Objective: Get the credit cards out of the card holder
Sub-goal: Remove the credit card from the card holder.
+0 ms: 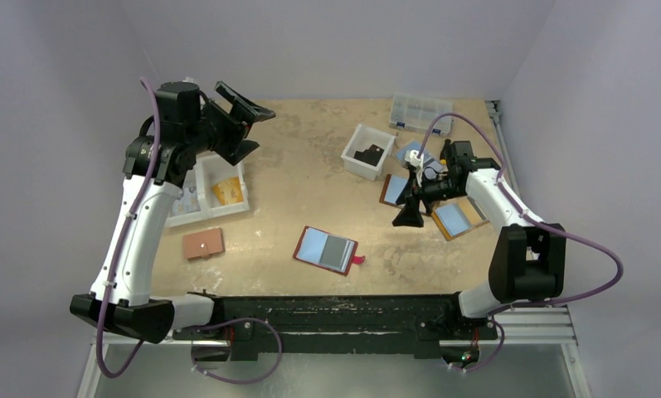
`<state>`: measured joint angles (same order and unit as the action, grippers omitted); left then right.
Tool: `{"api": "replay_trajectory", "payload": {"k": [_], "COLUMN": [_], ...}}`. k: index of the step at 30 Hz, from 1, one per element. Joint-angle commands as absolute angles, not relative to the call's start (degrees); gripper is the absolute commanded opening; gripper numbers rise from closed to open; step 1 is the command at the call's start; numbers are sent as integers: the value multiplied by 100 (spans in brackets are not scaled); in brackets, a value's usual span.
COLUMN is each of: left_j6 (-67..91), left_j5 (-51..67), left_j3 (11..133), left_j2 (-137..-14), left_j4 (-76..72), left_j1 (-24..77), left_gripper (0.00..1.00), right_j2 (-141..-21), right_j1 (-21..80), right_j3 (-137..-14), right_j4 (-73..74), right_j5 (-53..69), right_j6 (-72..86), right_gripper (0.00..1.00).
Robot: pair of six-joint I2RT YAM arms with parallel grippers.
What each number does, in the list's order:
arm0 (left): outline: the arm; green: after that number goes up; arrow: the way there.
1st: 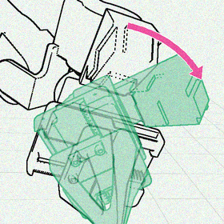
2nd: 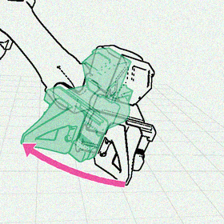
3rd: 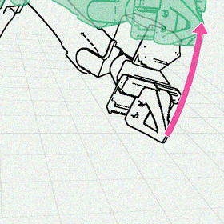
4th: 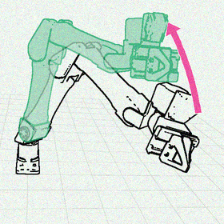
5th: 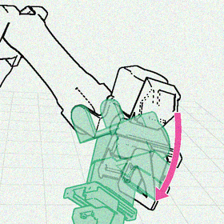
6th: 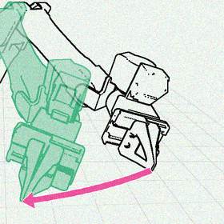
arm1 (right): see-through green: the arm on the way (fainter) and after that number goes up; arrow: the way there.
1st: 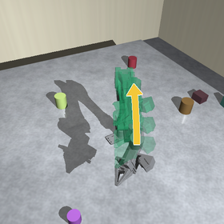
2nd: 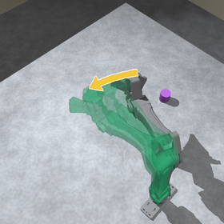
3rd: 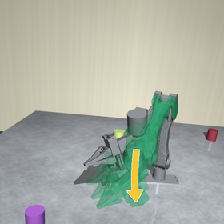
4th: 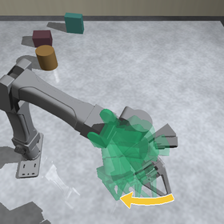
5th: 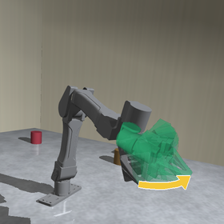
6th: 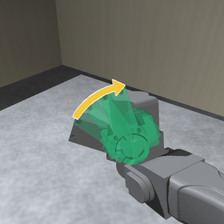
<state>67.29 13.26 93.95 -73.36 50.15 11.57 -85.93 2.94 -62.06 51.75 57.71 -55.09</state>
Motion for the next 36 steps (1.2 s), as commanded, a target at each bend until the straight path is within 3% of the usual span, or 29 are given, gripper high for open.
{"api": "replay_trajectory", "payload": {"k": [1,5,13,19,26,35,36], "left_j6": [6903,6548,5773,6476,5103,4728,4670], "left_j5": [1452,1451,1901,2704,2353,-122,-480], "left_j3": [9500,9006,6578,4702,4780,4448,4641], "left_j2": [-7193,-6923,-5776,-5154,-5427,-6114,-6338], "left_j4": [4534,4123,2369,-202,1310,1725,1887], "left_j1": [1275,1283,1283,1406,2399,4723,5029], "left_gripper": [89,91,99,99,98,98,98], "right_j2": [-8569,-8624,-8480,-8654,-8735,-7566,-7473], "right_j1": [274,268,255,276,727,1262,1265], "right_j3": [-6238,-6440,-6810,-6748,-6688,-5661,-5587], "right_j4": [5165,5407,5570,5660,6479,5146,5105], "right_j5": [5940,6000,5721,5757,6118,5728,5724], "right_j6": [-5579,-5716,-5634,-5929,-6873,-5784,-5774], "right_gripper": [83,83,83,83,82,82,70]}}
